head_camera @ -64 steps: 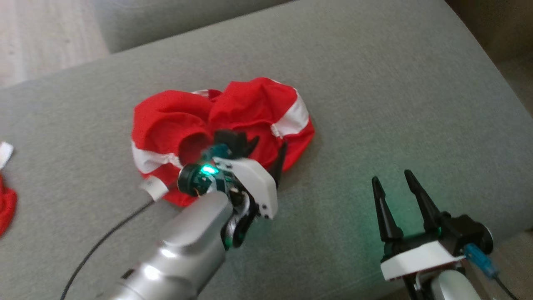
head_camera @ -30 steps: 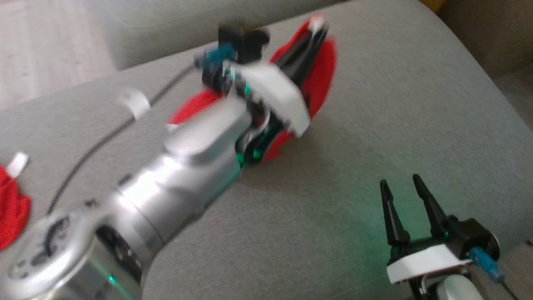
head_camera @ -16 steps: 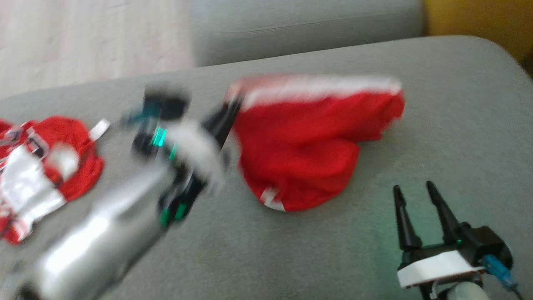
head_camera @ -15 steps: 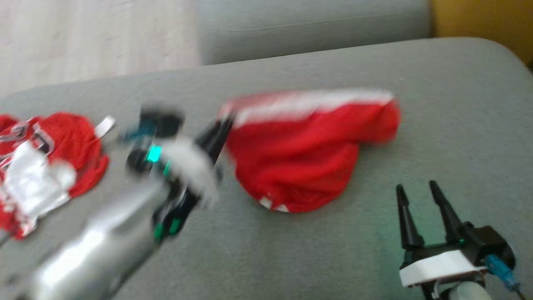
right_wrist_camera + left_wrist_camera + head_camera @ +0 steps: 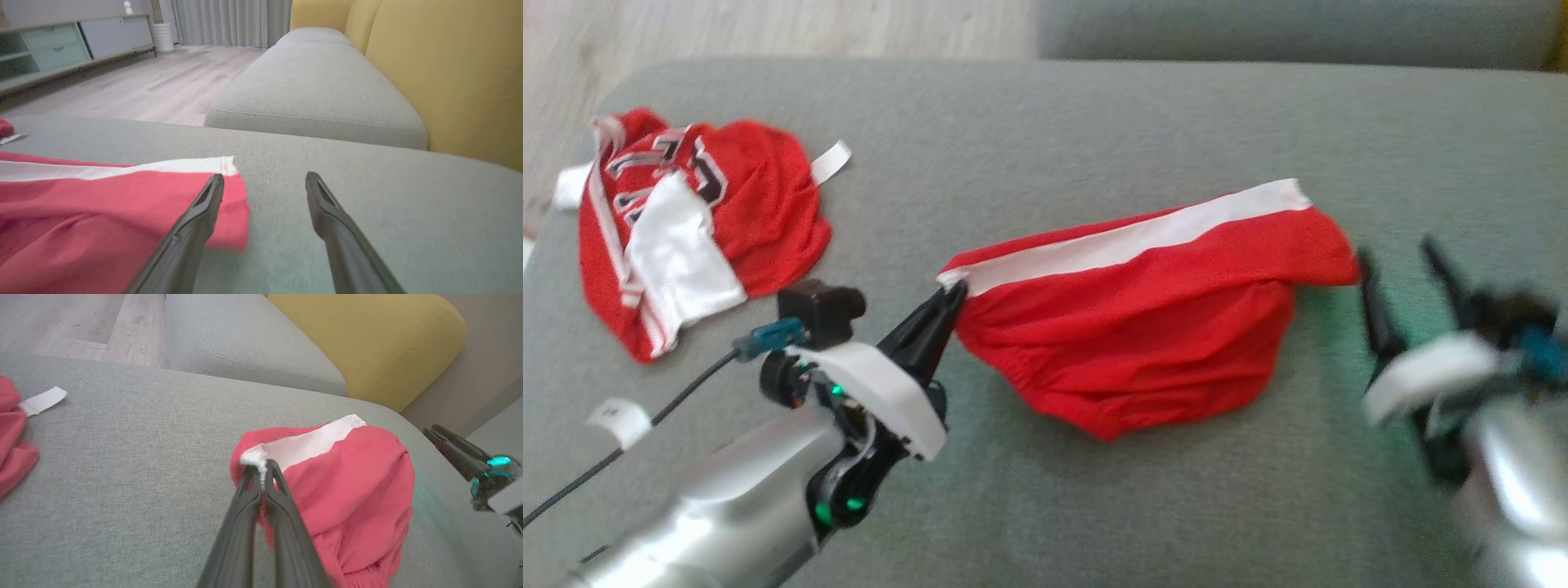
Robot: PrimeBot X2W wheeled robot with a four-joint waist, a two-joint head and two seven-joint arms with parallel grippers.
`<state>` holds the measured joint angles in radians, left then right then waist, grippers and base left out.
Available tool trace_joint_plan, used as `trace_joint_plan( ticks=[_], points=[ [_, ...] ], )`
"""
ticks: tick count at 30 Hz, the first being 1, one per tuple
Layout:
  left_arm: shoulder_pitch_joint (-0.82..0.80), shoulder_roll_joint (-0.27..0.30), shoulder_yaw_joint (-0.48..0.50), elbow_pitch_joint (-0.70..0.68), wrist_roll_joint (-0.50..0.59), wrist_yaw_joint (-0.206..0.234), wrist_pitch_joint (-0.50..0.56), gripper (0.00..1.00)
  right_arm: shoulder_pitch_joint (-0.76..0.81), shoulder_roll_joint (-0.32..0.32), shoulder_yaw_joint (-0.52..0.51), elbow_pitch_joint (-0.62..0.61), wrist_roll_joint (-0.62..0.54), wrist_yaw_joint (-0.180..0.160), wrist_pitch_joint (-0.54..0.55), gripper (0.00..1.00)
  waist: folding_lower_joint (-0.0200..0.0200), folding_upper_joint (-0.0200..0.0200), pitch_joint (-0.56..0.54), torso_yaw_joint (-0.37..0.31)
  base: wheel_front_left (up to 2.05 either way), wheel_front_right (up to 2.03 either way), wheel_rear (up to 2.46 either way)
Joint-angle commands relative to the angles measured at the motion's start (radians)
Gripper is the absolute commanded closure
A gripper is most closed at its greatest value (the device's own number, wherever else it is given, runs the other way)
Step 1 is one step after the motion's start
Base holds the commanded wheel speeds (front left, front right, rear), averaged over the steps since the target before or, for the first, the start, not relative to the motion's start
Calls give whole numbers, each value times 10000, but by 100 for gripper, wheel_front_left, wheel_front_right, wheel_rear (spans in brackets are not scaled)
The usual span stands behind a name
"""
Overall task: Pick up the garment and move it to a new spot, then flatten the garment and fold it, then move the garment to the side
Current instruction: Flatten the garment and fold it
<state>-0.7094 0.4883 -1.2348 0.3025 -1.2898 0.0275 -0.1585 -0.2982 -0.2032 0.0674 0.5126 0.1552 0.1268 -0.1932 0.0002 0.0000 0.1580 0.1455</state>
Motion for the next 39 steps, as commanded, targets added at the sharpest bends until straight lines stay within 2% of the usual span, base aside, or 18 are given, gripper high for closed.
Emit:
trace_joint_plan(
  ticks=[1, 4, 9, 16, 17, 18, 19, 26, 33, 39],
  points=[
    [-636, 99, 350, -271, 121, 5, -110, 100, -887, -491, 514, 39, 133, 39, 304, 0, -2, 0, 401, 413, 0, 0, 0],
    [-861, -138, 319, -308, 274, -58, -128, 100, -2080, -1232, 1451, 793, 870, 39, 1067, 0, -2, 0, 674, 717, 0, 0, 0],
    [-1170, -607, 242, -213, 470, -236, -136, 100, -3361, -2229, 3300, 1625, 2863, 39, 2545, 0, -2, 0, 1004, 1204, 0, 0, 0],
    [-1480, -1038, 177, 60, 632, -502, -140, 100, -4100, -3111, 4674, 2457, 4241, 39, 3228, 0, -2, 0, 1245, 1660, 0, 0, 0],
    [-1499, -1077, 174, 112, 639, -538, -149, 100, -4139, -3121, 4792, 2616, 4542, 39, 3369, 12, -2, 0, 1253, 1706, 0, 0, 0],
    [-1511, -1104, 171, 167, 644, -563, -156, 100, -4178, -3142, 4943, 2713, 4795, 39, 3455, 64, -2, 0, 1254, 1741, 0, 0, 0],
    [-1520, -1125, 168, 219, 647, -589, -162, 100, -4213, -3168, 5100, 2759, 5026, 39, 3487, 100, -2, 0, 1254, 1767, 0, 0, 0],
    [-1464, -1137, 157, 576, 620, -671, -195, 100, -4304, -3333, 5970, 2774, 6403, 39, 3135, 100, -2, 0, 1022, 1675, 0, 0, 0],
    [-1608, -969, 301, 771, 1009, -592, -583, 100, -4706, -3510, 6625, 2790, 6830, 39, 1655, 100, -2, 0, 553, 1198, 0, 0, 0],
    [-2545, -841, 959, 1004, 1899, -428, -944, 100, -5729, -3790, 6647, 2841, 7005, 39, 141, 100, -2, 0, 357, 535, 0, 0, 0]
  ],
)
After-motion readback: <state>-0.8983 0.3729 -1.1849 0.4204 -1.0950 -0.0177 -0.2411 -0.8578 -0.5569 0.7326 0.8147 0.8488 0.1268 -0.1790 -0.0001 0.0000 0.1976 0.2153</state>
